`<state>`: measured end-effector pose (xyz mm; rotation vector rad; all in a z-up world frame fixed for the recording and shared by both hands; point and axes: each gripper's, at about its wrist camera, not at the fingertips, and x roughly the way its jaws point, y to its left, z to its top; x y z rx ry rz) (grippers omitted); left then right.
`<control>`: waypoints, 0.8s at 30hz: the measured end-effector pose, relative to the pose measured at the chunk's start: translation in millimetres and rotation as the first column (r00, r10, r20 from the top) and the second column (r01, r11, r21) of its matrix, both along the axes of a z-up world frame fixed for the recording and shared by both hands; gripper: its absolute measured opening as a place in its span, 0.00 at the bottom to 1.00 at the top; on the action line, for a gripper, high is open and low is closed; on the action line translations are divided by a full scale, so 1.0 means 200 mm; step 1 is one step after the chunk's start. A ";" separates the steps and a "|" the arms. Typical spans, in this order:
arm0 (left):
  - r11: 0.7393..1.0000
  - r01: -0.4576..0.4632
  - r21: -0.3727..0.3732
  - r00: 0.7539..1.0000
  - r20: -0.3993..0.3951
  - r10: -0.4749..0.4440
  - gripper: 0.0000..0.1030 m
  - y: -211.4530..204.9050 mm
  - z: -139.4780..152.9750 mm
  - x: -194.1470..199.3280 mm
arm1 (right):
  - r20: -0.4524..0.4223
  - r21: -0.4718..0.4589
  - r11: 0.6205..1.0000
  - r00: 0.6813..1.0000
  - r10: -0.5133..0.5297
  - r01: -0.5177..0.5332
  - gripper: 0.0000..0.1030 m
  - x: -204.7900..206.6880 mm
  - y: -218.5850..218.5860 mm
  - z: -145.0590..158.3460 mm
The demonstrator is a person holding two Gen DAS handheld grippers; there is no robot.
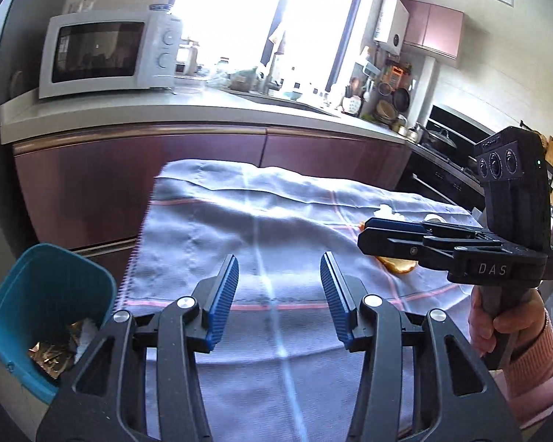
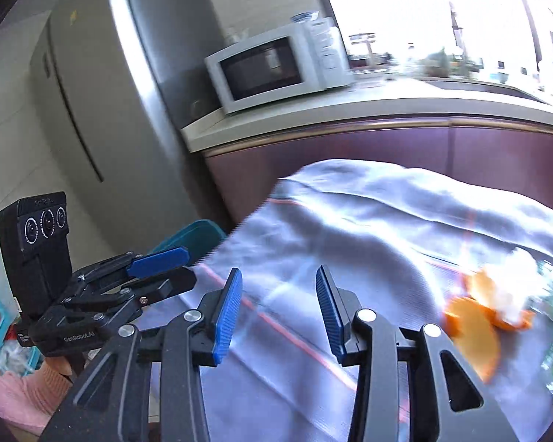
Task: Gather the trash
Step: 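Return both tools to the table over the orange peels and tissue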
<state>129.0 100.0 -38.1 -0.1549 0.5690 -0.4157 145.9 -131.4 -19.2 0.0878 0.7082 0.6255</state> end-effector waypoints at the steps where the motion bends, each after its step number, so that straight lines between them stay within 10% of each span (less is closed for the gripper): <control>1: 1.000 0.021 0.005 1.000 -0.005 -0.021 0.45 -0.06 -0.01 0.02 | 0.003 -0.006 1.000 1.000 -0.029 0.029 0.38 -0.01 -0.06 -0.01; 11: 0.985 0.167 0.041 0.983 -0.082 -0.163 0.45 -0.53 -0.11 0.17 | -0.033 -0.013 0.959 0.959 -0.283 0.283 0.38 0.03 -0.56 -0.13; 24: 0.971 0.234 0.057 0.962 -0.157 -0.222 0.43 -0.80 -0.17 0.40 | -0.061 -0.047 0.937 0.935 -0.348 0.346 0.42 0.23 -0.66 -0.21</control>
